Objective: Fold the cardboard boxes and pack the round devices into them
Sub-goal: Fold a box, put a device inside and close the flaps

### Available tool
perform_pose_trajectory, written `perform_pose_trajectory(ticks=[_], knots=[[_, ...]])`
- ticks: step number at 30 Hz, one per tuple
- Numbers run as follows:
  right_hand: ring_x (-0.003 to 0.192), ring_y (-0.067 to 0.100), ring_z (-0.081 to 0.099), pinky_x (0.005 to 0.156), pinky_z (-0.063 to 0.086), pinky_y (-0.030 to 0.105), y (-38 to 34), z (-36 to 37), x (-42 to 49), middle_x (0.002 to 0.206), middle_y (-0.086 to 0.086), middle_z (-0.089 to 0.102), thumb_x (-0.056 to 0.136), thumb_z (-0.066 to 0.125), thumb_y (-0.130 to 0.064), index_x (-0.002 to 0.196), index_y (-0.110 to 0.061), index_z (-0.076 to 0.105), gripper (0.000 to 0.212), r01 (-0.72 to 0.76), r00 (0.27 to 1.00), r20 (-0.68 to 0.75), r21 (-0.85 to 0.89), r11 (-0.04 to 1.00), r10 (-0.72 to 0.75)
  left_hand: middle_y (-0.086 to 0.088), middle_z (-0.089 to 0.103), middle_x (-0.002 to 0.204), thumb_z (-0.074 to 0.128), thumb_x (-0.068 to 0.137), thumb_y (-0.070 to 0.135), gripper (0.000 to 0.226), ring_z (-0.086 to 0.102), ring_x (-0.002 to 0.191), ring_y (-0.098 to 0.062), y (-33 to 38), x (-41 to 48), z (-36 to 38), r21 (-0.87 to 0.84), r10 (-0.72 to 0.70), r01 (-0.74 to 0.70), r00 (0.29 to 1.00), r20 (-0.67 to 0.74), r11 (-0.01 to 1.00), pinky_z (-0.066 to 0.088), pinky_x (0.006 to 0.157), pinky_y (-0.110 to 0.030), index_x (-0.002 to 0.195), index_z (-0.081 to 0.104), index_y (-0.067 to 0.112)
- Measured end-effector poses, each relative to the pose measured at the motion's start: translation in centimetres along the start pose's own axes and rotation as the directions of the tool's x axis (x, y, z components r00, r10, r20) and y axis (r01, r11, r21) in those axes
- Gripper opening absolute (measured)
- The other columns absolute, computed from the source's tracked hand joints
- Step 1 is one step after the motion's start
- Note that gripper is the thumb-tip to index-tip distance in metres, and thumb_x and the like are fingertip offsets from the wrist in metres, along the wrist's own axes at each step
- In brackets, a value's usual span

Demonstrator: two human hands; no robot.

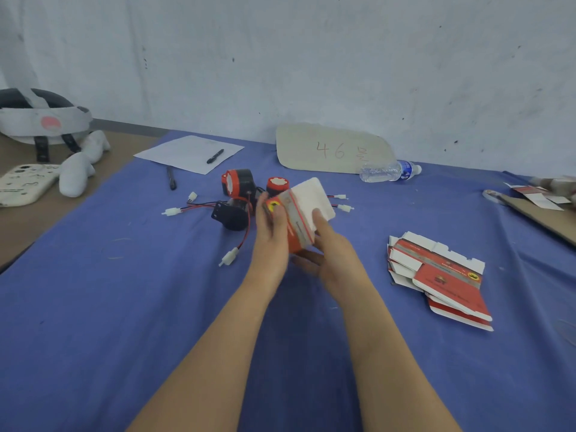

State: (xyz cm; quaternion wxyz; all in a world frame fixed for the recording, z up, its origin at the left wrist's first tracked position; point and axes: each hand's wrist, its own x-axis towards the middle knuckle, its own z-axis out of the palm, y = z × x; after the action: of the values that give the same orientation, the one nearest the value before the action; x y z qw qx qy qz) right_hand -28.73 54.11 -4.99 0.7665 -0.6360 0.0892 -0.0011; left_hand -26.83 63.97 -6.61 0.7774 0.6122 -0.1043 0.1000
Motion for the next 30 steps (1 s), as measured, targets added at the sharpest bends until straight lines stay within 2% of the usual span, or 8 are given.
perform_pose_trajectory(ticks=[3,6,11,16,21,26,28,30], knots=[[0.081,0.015,0.062,0.068,0.053,0.028,0.5,-0.1,0.4,0.089,-0.001,0.065,0.092,0.054,-0.046,0.097,-0.011,0.061,0.037,0.097,0.968,-0.197,-0.290,0.952,-0.158,0.010,0.043,0.122,0.048,0.099,0.022,0.019,0.048,0.113,-0.005,-1.2,-0.3,-0.2,0.374,0.120,-0.118,0.993,0.017,0.920,0.042,0.096,-0.016,0.117,0.043,0.027],[0.075,0.013,0.053,0.058,0.039,0.018,0.9,-0.7,1.0,0.086,-0.002,0.061,0.100,0.042,-0.036,0.093,-0.012,0.060,0.031,0.204,0.891,-0.265,-0.490,0.847,-0.368,0.008,0.043,0.121,0.065,0.088,0.031,0.024,0.046,0.112,-0.006,-1.6,-0.7,-0.4,0.545,0.166,-0.127,0.986,-0.022,0.829,0.039,0.090,-0.008,0.102,0.051,0.017],[0.066,0.011,0.042,0.051,0.031,0.021,1.2,-0.8,1.2,0.072,-0.006,0.047,0.103,0.031,-0.025,0.077,-0.012,0.046,0.033,0.123,0.821,-0.366,-0.637,0.761,-0.439,0.001,0.061,0.082,0.047,0.095,0.050,0.037,0.062,0.082,-0.021,-0.6,-0.8,-0.8,0.744,0.140,0.058,0.969,-0.201,0.666,0.050,0.068,-0.037,0.084,0.053,0.015],[0.088,0.017,0.053,0.058,0.039,0.021,1.2,-1.9,1.6,0.100,0.000,0.054,0.098,0.041,-0.013,0.110,-0.013,0.050,0.015,0.079,0.832,-0.460,-0.456,0.887,-0.311,-0.002,0.053,0.074,0.040,0.099,0.014,0.033,0.052,0.064,-0.017,0.0,-0.6,-0.9,0.677,0.160,0.101,0.936,-0.312,0.729,0.037,0.047,-0.030,0.133,0.037,0.012],[0.067,0.014,0.046,0.049,0.028,0.023,1.7,-1.4,1.6,0.076,0.002,0.051,0.100,0.040,-0.035,0.062,-0.014,0.046,0.044,0.034,0.874,-0.296,-0.753,0.657,-0.385,-0.006,0.060,0.110,0.041,0.099,0.013,0.026,0.047,0.080,-0.010,-0.3,-0.2,-1.6,0.649,0.013,0.193,0.954,-0.298,0.736,0.030,0.051,-0.013,0.116,0.060,0.012],[0.074,0.017,0.050,0.050,0.035,0.023,1.7,-1.4,1.4,0.079,-0.001,0.054,0.097,0.039,-0.020,0.085,-0.010,0.057,0.024,-0.002,0.902,-0.260,-0.801,0.598,-0.344,-0.003,0.061,0.102,0.038,0.100,0.032,0.035,0.057,0.094,-0.024,-0.1,-0.6,-1.4,0.866,0.028,0.163,0.979,-0.200,0.472,0.047,0.073,-0.037,0.095,0.066,0.011],[0.080,0.018,0.049,0.055,0.039,0.026,1.5,-1.4,1.2,0.090,0.000,0.056,0.096,0.038,-0.018,0.101,-0.011,0.058,0.022,-0.019,0.893,-0.291,-0.787,0.616,-0.345,-0.003,0.050,0.120,0.038,0.100,0.038,0.041,0.045,0.110,-0.027,-0.2,-0.4,-1.7,0.923,0.095,0.169,0.972,-0.214,0.347,0.035,0.093,-0.040,0.098,0.070,0.012],[0.091,0.020,0.053,0.070,0.048,0.032,1.3,-1.5,1.1,0.107,0.003,0.059,0.096,0.039,-0.020,0.116,-0.012,0.057,0.028,-0.031,0.892,-0.309,-0.770,0.637,-0.330,-0.004,0.044,0.126,0.044,0.099,0.033,0.030,0.039,0.112,-0.027,-0.1,-0.4,-2.0,0.922,0.253,0.136,0.938,-0.238,0.363,0.028,0.092,-0.038,0.104,0.068,0.016]])
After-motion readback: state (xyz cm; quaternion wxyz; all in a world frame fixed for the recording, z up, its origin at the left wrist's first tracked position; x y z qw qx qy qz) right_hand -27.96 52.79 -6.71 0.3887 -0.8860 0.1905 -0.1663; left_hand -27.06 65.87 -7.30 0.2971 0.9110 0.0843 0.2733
